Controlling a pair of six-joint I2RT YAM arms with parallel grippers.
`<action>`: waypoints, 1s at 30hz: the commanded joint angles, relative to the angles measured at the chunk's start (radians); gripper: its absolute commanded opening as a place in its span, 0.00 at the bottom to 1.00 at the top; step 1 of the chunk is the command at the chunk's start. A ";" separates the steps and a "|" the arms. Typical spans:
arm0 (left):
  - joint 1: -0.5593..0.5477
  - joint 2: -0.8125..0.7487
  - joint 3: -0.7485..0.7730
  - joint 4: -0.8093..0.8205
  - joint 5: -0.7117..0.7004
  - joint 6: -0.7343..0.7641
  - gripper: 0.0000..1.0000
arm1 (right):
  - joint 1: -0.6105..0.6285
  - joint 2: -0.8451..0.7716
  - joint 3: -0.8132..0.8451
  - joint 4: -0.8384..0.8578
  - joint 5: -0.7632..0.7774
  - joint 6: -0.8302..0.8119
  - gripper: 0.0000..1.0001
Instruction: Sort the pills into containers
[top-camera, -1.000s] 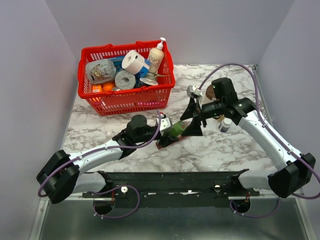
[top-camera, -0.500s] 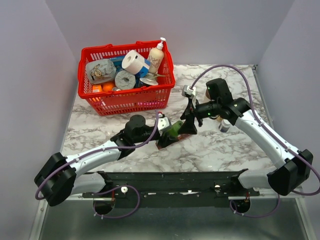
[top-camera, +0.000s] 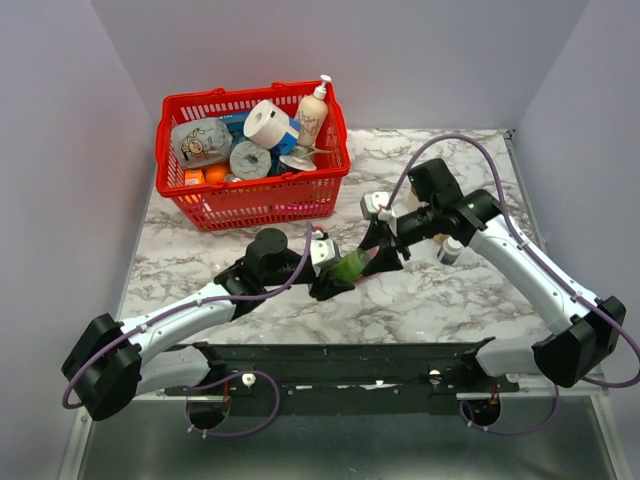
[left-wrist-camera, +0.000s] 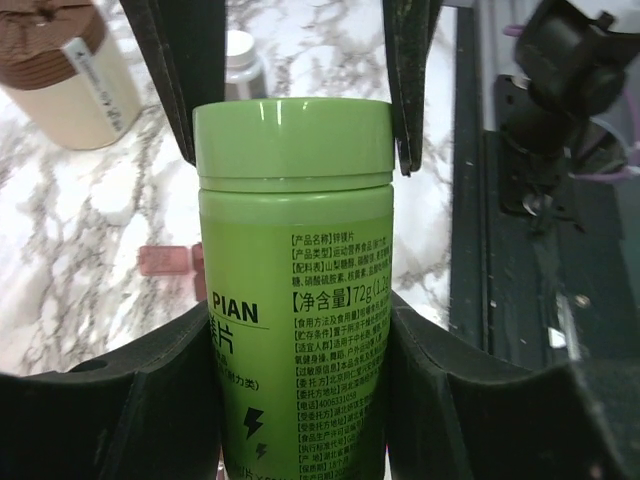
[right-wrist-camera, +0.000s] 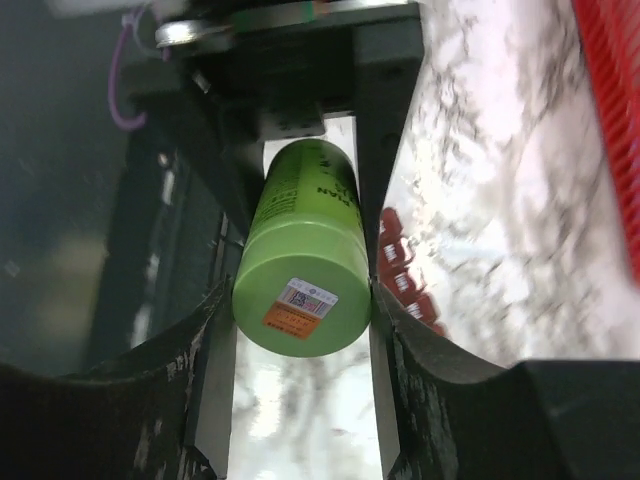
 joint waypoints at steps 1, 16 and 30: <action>-0.004 -0.045 0.055 -0.155 0.239 0.112 0.00 | 0.043 -0.034 0.000 -0.230 -0.140 -0.633 0.30; -0.019 -0.151 0.001 -0.124 -0.129 0.003 0.00 | 0.049 -0.077 0.002 0.193 0.118 0.392 1.00; -0.090 -0.094 0.038 -0.096 -0.370 -0.033 0.00 | 0.050 -0.018 -0.026 0.312 0.221 0.879 0.96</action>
